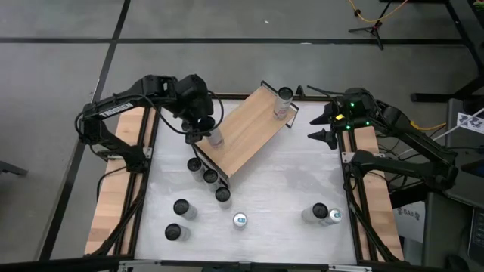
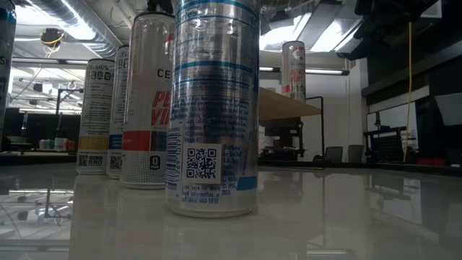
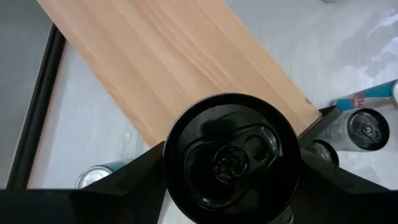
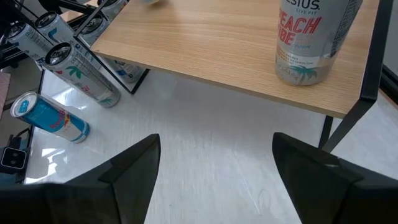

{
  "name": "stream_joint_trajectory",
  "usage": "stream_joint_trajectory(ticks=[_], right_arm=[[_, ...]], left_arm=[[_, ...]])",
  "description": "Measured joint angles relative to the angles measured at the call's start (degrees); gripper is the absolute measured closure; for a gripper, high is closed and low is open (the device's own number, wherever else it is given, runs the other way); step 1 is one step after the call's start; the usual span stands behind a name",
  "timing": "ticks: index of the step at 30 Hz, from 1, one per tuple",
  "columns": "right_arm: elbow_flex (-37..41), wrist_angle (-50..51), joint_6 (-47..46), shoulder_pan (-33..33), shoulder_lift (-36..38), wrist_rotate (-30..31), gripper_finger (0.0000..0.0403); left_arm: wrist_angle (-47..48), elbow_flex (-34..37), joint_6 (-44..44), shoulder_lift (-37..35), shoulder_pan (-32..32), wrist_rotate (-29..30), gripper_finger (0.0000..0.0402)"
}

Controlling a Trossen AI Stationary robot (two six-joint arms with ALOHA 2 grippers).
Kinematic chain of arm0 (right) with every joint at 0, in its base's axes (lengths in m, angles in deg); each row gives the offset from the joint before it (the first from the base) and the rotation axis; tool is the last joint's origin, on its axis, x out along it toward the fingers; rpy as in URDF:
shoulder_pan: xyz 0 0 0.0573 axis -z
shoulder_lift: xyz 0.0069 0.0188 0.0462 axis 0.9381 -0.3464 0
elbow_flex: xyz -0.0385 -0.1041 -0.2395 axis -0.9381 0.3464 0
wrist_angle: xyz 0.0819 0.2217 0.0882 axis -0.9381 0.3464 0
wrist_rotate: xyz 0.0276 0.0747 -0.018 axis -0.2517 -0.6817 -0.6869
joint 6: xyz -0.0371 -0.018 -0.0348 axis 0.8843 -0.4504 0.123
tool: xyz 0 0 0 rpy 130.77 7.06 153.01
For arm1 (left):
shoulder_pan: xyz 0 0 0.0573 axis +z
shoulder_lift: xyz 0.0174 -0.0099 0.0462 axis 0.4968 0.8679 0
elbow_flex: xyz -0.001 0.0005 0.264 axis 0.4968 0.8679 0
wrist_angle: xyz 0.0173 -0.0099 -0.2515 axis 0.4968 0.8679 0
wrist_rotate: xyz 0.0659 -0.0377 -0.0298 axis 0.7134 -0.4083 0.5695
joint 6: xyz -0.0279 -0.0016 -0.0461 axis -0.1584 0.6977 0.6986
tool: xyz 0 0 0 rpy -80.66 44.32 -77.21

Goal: Place canned beverage on shelf
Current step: Put the white-pink soda can on the shelf aligned with the other white-pink soda can

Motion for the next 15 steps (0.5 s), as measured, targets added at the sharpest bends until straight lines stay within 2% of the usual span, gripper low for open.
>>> stream_joint_trajectory(ticks=[15], right_arm=[[0.0, 0.0, 0.0, 0.0, 0.0, 0.0, 0.0098]], left_arm=[[-0.37, 0.04, -0.02, 0.02, 0.0, 0.04, 0.0134]])
